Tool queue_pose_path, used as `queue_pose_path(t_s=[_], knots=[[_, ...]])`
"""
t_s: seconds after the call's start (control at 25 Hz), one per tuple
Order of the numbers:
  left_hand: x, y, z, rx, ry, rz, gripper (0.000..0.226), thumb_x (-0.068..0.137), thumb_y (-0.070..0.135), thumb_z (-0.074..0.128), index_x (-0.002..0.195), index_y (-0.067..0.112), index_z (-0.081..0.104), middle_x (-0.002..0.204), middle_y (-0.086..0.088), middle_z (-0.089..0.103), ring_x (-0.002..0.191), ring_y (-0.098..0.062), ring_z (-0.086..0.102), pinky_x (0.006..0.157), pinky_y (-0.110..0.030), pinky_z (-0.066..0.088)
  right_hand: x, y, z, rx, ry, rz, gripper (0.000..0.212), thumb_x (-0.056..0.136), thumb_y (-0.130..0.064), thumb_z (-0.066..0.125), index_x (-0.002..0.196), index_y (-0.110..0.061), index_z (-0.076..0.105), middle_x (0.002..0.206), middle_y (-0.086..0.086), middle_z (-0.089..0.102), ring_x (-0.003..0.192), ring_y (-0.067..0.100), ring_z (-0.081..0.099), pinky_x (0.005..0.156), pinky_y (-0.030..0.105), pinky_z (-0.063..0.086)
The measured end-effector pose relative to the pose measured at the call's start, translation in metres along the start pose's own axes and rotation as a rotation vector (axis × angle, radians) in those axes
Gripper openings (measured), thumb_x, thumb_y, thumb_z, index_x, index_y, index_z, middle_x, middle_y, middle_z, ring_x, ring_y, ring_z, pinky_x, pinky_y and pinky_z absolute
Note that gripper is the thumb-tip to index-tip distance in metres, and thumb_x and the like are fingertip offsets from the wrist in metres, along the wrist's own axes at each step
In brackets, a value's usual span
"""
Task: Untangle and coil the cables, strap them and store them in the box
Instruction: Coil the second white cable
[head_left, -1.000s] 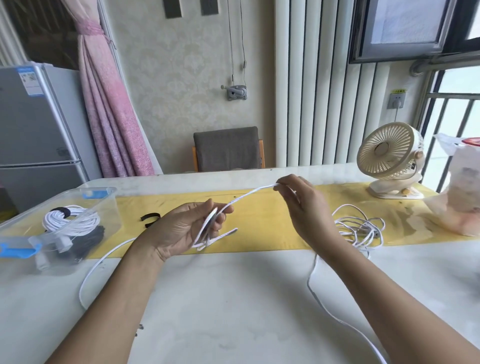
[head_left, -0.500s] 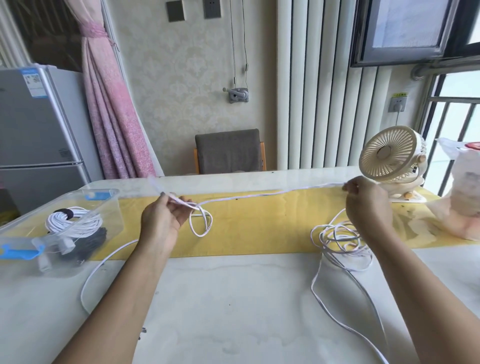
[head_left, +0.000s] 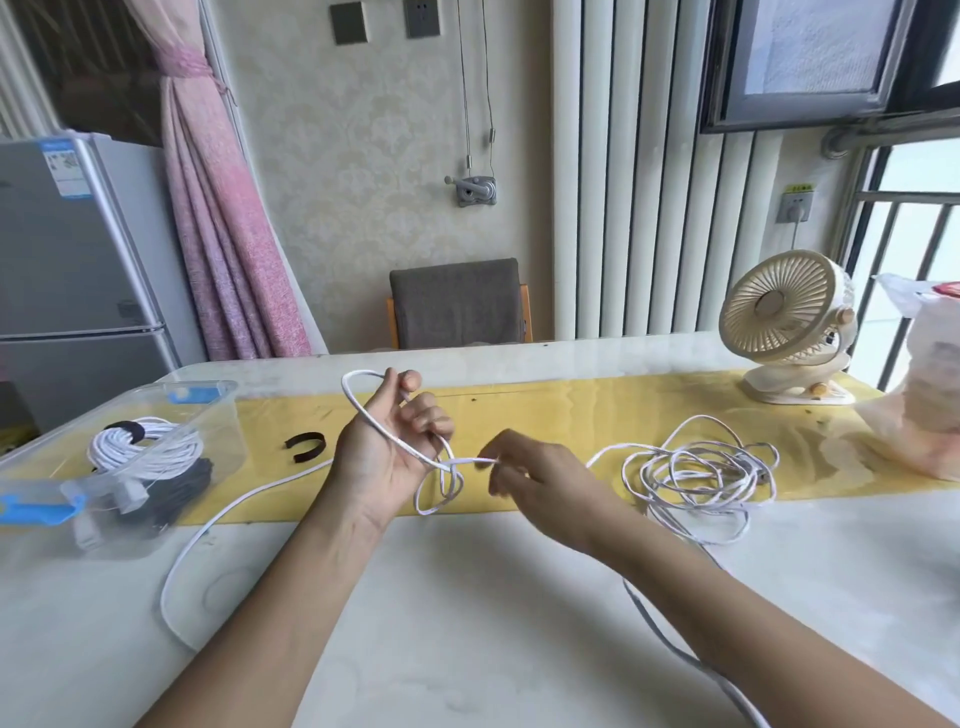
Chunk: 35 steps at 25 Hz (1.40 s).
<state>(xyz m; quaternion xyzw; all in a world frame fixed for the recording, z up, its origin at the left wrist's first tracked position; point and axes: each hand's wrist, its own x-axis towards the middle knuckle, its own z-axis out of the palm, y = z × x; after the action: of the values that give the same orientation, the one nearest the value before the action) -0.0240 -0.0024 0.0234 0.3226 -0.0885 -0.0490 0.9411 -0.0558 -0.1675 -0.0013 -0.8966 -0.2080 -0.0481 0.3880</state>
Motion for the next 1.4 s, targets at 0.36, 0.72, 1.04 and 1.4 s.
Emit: queue_pose_path(t_s=[0.36,0.72,1.04,1.4], knots=[[-0.012,0.003,-0.005,0.801,-0.165,0.222,0.058,0.057,0.066,0.075,0.043,0.026,0.035,0.051,0.006,0.021,0.05,-0.011,0.019,0.049,-0.019,0.024,0.004,0.0,-0.046,0.834,0.1,-0.044,0.03,0.094,-0.027,0.048,0.071,-0.009,0.058,0.051,-0.01,0.026,0.046,0.006,0.016,0.043,0.016,0.014],[-0.029,-0.01,0.004,1.762,-0.195,0.044,0.065,0.086,0.071,0.023,0.111,0.029,0.065,0.064,0.005,0.071,0.075,0.007,0.059,0.07,-0.022,0.042,0.006,0.042,-0.095,0.891,0.683,0.05,0.032,0.1,-0.026,0.042,0.072,-0.017,0.055,0.054,-0.011,0.032,0.045,0.002,0.021,0.042,0.015,0.018],[-0.009,0.004,-0.013,2.175,0.362,0.263,0.13,0.064,0.063,0.071,0.148,0.015,-0.015,0.158,-0.008,-0.009,0.146,-0.02,-0.003,0.11,-0.061,0.006,0.009,0.039,-0.088,0.701,0.719,0.036,0.034,0.099,-0.025,0.046,0.068,-0.016,0.058,0.052,-0.008,0.037,0.045,0.004,0.029,0.043,0.016,0.023],[-0.009,-0.038,-0.021,2.149,0.108,-0.064,0.134,0.053,0.071,0.073,0.15,0.022,-0.006,0.159,-0.001,-0.001,0.146,-0.024,-0.002,0.113,-0.057,-0.001,0.005,0.049,-0.059,-0.447,0.074,0.255,0.045,0.079,0.003,0.044,0.116,-0.019,0.057,0.119,0.005,0.055,0.106,0.024,0.05,0.084,0.03,0.04]])
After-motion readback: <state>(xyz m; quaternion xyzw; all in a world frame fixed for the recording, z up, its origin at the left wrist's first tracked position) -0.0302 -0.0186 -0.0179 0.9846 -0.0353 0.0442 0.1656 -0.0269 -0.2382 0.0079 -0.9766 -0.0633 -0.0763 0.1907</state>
